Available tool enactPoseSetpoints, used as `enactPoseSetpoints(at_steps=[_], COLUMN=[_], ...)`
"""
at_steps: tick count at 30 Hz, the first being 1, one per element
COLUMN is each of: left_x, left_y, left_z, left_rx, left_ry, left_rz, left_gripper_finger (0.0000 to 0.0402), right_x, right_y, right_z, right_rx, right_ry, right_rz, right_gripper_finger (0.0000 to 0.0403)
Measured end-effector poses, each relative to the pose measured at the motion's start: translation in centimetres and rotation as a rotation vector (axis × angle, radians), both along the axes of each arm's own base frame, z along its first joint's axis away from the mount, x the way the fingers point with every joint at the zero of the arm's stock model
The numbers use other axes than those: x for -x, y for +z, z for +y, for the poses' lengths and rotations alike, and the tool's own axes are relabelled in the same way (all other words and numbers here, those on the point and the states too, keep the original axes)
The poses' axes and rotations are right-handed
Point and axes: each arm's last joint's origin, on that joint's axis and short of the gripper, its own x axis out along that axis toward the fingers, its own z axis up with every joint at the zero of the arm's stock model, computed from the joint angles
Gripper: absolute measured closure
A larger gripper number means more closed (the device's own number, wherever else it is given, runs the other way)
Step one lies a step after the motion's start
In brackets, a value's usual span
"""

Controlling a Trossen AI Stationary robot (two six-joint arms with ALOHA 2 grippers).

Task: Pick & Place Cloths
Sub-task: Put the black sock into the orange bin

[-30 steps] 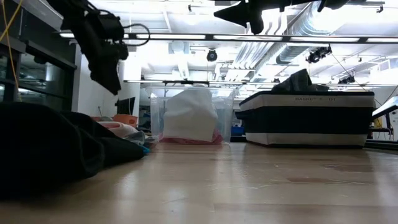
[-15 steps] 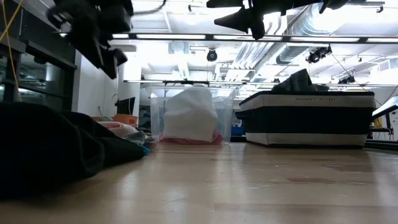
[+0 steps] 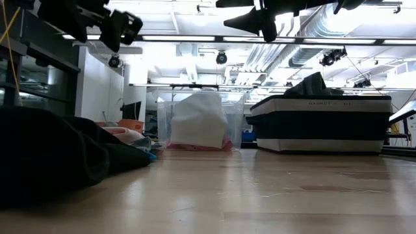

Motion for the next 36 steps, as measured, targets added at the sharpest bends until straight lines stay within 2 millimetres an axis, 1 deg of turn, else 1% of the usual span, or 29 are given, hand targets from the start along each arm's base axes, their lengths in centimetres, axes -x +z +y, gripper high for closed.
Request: enactPoseSetpoints(at_steps=[3,7,15,21,26,31,36], left_x=[-0.5,-1.3,-3.9,-5.4,-6.5,-7.0,-7.3], left_y=[-0.2,-1.0,-4.4,-6.6,-8.0,-9.7,-10.0], left_z=[-1.0,-2.6,-6.5,-8.7,-9.3,-9.5,-9.8], left_rx=[-0.006,-0.026,-0.047,-0.048,-0.064,-0.081,-0.043], left_ry=[-0.039,-0.088,-0.171,-0.227,-0.222,-0.222,-0.247], left_rz=[-0.018,-0.006,0.05,0.044,0.032,0.09,0.079], left_gripper_finger=[0.0193,0.0193,0.0193,0.0193,0.0193,0.0193,0.0193], right_x=[0.0,0.0,0.0,0.1,0.1,0.1,0.2], right_y=[0.0,-0.1,-0.2,-0.3,-0.5,-0.7,-0.8], right_z=[0.1,0.2,1.3,2.3,2.6,2.6,2.6], right_rx=[-0.015,-0.019,-0.018,-0.015,-0.009,-0.008,-0.009], right_ry=[0.028,0.068,0.117,0.15,0.158,0.157,0.157], right_rz=[-0.001,0.002,0.018,0.033,0.052,0.071,0.081], right_gripper_finger=[0.0133,0.0133,0.0133,0.0133,0.0133,0.0133,0.0133])
